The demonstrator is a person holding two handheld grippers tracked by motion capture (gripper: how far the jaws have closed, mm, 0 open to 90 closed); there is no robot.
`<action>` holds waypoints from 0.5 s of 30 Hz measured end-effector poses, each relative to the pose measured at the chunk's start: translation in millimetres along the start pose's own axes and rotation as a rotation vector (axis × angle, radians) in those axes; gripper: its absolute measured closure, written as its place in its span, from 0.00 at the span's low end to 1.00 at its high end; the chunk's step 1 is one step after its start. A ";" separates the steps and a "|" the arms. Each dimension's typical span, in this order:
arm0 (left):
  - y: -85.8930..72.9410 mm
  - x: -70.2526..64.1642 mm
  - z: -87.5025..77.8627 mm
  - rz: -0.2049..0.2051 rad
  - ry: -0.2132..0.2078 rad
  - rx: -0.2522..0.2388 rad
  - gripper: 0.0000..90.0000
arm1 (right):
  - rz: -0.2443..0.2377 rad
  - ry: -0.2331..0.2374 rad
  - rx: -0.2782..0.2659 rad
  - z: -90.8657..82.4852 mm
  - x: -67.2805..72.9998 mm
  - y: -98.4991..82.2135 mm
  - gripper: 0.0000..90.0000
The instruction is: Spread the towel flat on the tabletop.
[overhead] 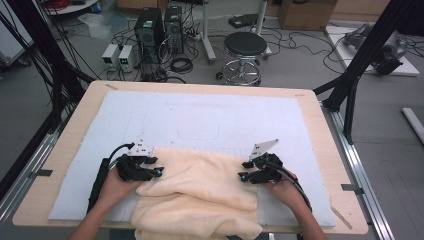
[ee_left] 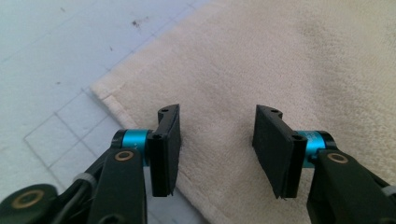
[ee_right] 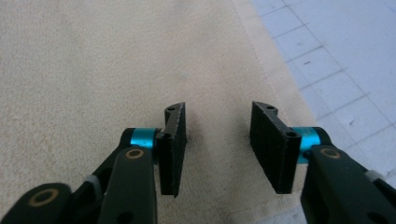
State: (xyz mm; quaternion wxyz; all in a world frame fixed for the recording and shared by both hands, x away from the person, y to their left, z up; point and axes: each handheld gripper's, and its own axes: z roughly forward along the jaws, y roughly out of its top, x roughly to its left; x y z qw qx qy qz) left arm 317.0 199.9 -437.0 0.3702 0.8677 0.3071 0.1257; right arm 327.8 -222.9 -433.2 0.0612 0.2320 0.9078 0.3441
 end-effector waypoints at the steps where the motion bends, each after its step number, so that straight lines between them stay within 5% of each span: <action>1: 0.0 -0.5 -0.1 -0.002 0.001 -0.003 0.64 | 0.003 0.001 -0.004 0.0 -0.3 -0.4 0.71; 5: 3.4 -4.5 0.6 -0.003 -0.007 0.005 0.93 | -0.007 0.025 -0.006 2.4 -1.8 2.9 0.95; 9: 12.9 5.8 -3.5 -0.052 0.042 -0.049 0.95 | -0.043 0.056 0.005 -0.3 -1.9 20.5 0.96; 12: 42.5 33.4 -8.5 -0.105 0.131 -0.131 0.96 | -0.094 -0.023 -0.010 -10.3 -21.3 53.9 0.97; 14: 71.0 58.4 -12.4 -0.149 0.165 -0.189 0.96 | -0.075 -0.073 -0.060 -20.0 -42.7 76.6 0.97; 15: 86.4 70.0 -14.2 -0.149 0.202 -0.205 0.95 | -0.057 -0.139 -0.089 -27.6 -61.4 94.2 0.96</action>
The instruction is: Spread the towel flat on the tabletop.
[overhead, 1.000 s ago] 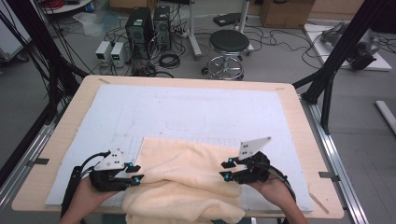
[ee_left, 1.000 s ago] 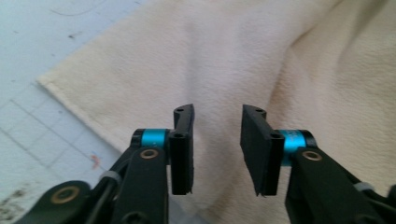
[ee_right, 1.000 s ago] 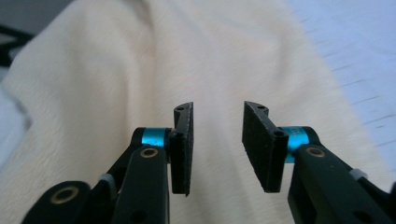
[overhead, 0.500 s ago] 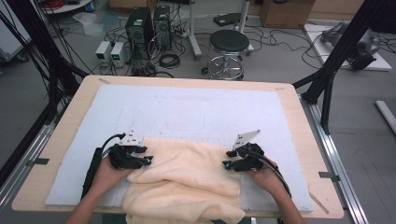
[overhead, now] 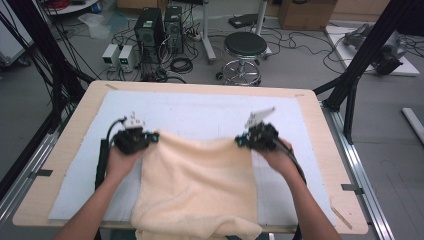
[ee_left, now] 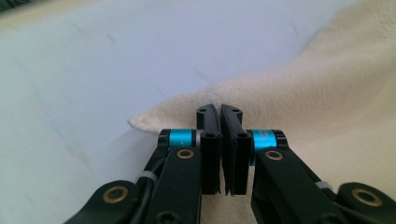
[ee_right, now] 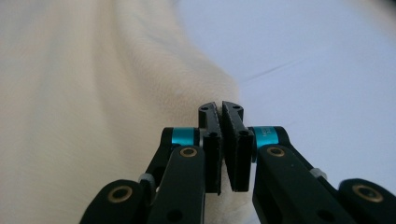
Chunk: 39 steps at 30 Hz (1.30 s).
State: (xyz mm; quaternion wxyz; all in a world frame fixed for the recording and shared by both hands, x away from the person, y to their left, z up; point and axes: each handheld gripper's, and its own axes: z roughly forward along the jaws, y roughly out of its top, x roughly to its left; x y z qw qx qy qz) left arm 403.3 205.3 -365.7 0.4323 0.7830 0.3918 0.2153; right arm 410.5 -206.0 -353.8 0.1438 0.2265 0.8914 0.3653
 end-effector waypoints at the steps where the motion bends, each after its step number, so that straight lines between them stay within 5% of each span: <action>1: 11.5 5.7 2.7 0.001 0.036 -0.014 0.91 | 0.023 -0.068 -0.020 -2.9 -15.5 12.8 0.89; 2: 26.8 14.0 6.1 -0.020 0.092 -0.017 0.79 | 0.037 -0.122 -0.044 -5.0 -25.5 20.4 0.72; 3: 33.5 20.5 6.0 -0.058 0.078 -0.017 0.68 | 0.096 -0.145 -0.058 -7.2 -40.5 29.0 0.68; 4: 35.2 23.6 5.3 -0.083 0.053 -0.031 0.67 | 0.126 -0.133 -0.065 -8.3 -48.2 31.3 0.62; 6: 30.4 23.7 2.3 -0.056 0.020 -0.021 0.64 | 0.136 -0.102 -0.065 -7.2 -47.5 28.8 0.62; 8: 18.6 18.9 -0.3 -0.003 0.000 0.012 0.62 | 0.093 -0.078 -0.032 -2.5 -35.9 20.1 0.62; 10: -0.1 13.2 -6.0 0.005 -0.049 0.034 0.62 | 0.072 -0.052 -0.032 -0.1 -24.9 9.1 0.62; 16: -48.0 -12.1 -34.0 0.048 -0.132 0.042 0.60 | 0.048 0.058 -0.065 -9.6 21.8 -25.0 0.59; 22: -83.6 -37.5 -65.1 0.089 -0.184 0.018 0.59 | 0.042 0.093 -0.091 -24.5 56.4 -42.8 0.54; 29: -96.6 -51.1 -83.2 0.123 -0.206 0.013 0.56 | 0.023 0.088 -0.104 -25.4 75.0 -58.4 0.50; 39: -110.2 -64.9 -82.0 0.133 -0.224 0.026 0.51 | 0.012 0.111 -0.104 -16.9 95.0 -72.0 0.47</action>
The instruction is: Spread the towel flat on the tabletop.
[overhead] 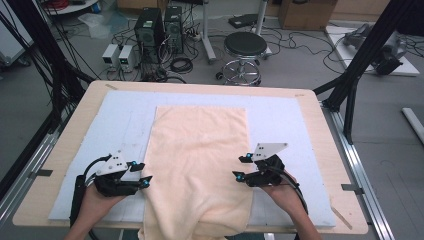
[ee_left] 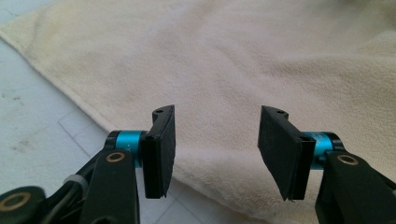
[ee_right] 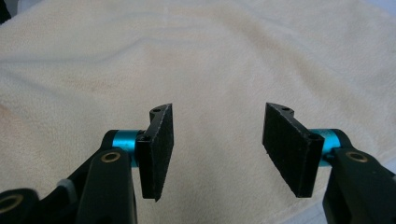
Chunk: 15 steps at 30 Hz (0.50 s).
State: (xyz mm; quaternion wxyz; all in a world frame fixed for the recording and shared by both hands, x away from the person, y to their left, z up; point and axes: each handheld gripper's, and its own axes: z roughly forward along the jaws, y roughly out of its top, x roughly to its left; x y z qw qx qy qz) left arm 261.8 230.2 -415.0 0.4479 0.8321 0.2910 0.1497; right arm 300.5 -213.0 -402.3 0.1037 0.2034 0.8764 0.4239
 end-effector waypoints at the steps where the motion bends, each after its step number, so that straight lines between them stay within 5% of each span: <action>1: -0.2 -0.1 0.3 -0.009 0.005 -0.009 0.51 | -0.005 -0.002 -0.001 0.0 0.1 -0.6 0.47; 15: 3.0 -1.0 4.1 -0.020 0.038 -0.014 0.39 | 0.026 -0.034 -0.018 -2.4 -2.0 -4.2 0.40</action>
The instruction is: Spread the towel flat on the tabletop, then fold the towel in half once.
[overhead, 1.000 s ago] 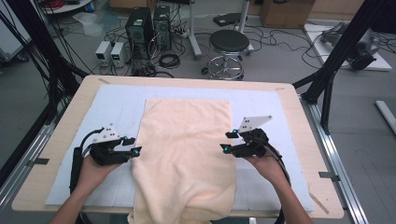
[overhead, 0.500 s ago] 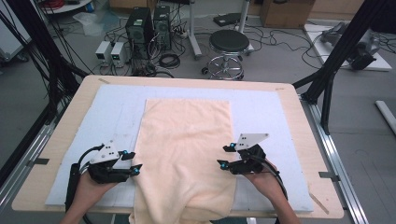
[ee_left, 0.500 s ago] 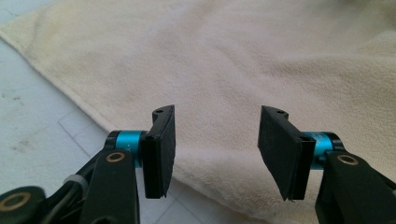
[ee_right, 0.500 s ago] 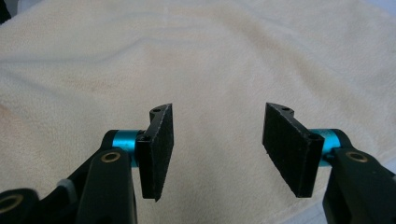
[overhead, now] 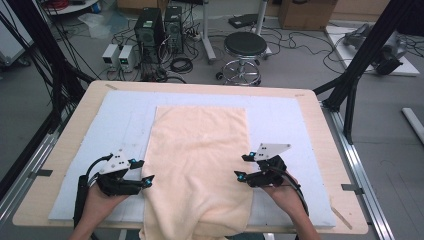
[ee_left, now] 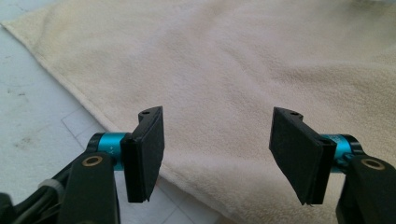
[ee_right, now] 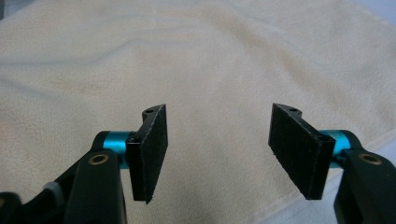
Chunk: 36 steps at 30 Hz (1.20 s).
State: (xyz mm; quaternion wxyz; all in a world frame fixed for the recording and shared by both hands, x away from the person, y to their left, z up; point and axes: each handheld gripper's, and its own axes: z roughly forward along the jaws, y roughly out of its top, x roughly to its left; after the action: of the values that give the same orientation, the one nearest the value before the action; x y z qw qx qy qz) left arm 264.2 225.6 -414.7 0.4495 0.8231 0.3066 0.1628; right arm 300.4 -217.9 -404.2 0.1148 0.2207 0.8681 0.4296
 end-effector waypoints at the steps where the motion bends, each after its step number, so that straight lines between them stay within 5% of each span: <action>1: 0.5 0.4 0.5 -0.005 0.006 -0.001 0.38 | -0.002 -0.001 0.002 0.2 0.2 0.0 0.39; 22: 6.4 6.4 7.6 -0.001 0.019 0.008 0.30 | -0.008 -0.013 0.015 4.9 4.8 0.9 0.31; 27: 21.2 25.0 17.6 -0.020 0.031 0.025 0.32 | 0.001 -0.041 0.018 2.5 -12.1 9.0 0.31; 33: 51.8 50.5 45.2 -0.040 0.073 0.035 0.34 | 0.035 -0.078 0.044 14.9 -49.9 28.0 0.32; 36: 53.6 68.4 59.0 -0.094 0.083 0.040 0.38 | 0.056 -0.095 0.070 28.0 -71.3 34.0 0.34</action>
State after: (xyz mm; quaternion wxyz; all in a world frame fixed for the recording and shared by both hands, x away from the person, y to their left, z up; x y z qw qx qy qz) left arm 367.4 210.5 -402.3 0.4268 0.8093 0.3664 0.1693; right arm 383.4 -214.7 -393.3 0.1360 0.2691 0.8696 0.3911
